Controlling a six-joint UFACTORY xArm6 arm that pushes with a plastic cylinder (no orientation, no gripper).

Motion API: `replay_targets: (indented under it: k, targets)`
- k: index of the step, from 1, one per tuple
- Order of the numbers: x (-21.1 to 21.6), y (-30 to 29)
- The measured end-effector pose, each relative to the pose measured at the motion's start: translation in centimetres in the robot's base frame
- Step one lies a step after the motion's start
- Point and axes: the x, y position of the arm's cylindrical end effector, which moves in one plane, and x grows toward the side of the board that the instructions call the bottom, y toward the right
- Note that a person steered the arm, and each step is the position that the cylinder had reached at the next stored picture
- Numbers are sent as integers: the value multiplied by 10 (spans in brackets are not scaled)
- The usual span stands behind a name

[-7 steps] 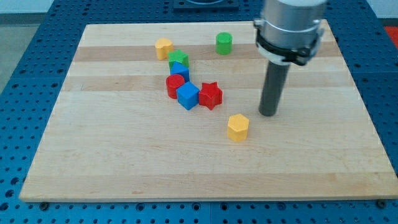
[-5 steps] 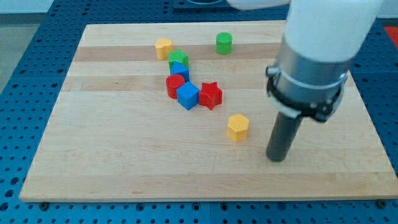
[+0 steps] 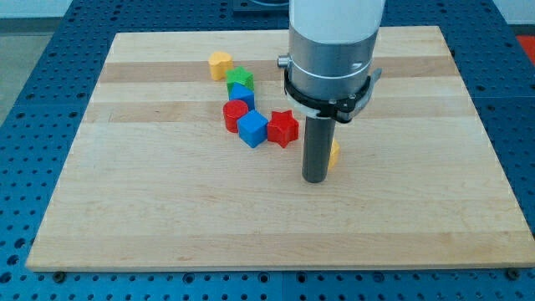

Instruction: Push the hexagon slightly up

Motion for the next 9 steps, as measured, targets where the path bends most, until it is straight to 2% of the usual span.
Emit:
replay_targets:
  k: [3,5,8,9]
  targets:
    - [-13,-11]
    - [-27,44]
    - [-71,71]
    - [-71,93]
